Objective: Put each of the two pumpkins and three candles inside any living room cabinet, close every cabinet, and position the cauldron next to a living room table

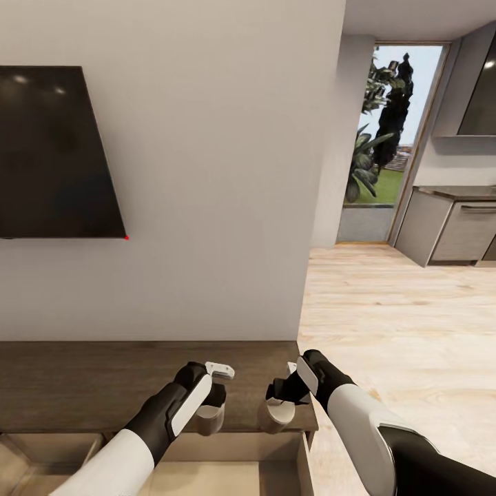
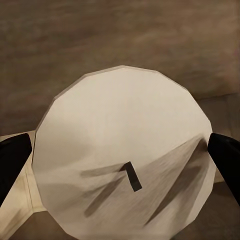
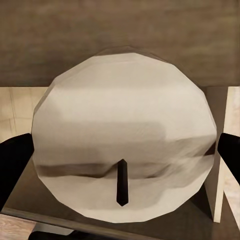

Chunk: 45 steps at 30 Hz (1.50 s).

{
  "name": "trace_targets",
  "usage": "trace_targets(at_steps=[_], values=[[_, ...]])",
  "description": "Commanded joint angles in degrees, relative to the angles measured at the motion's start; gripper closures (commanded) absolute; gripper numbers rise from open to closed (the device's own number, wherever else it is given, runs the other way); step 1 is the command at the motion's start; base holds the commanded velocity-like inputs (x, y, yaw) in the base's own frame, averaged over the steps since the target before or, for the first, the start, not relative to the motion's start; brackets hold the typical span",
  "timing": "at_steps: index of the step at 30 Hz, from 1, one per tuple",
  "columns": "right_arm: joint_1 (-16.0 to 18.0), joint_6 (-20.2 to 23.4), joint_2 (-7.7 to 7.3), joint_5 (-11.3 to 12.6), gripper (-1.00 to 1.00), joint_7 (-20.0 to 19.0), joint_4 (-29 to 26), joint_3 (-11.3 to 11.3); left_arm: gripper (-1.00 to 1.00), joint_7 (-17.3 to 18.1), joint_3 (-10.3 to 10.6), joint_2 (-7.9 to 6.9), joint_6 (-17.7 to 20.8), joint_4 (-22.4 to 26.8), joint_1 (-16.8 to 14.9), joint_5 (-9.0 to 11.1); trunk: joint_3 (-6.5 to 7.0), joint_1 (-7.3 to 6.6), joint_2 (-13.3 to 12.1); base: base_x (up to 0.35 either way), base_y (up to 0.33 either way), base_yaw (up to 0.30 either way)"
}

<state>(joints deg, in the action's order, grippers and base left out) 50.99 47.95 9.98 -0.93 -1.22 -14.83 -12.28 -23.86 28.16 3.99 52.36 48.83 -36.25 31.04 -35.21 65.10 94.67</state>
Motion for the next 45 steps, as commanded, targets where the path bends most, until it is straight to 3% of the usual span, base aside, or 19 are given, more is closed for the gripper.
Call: trace_targets(at_steps=[1,24,45], values=[[0.0,0.3,0.02,-0.1,1.0,-0.1,-0.1,-0.2,1.0,-0.6,0.1,-0.02,0.1,0.1,0.0,0.6,-0.06,0.0,0.0,0.0,0.0,0.0],[0.1,0.3,0.02,-0.1,1.0,-1.7,-0.1,-0.3,1.0,-0.6,0.1,0.31,0.1,-0.2,-0.3,0.6,-0.06,0.0,0.0,-0.049,0.0,0.0],[0.1,0.3,0.02,-0.1,1.0,-1.7,-0.1,-0.3,1.0,-0.6,0.1,0.37,0.2,-0.3,-0.3,0.6,-0.06,0.0,0.0,-0.155,0.0,0.0]])
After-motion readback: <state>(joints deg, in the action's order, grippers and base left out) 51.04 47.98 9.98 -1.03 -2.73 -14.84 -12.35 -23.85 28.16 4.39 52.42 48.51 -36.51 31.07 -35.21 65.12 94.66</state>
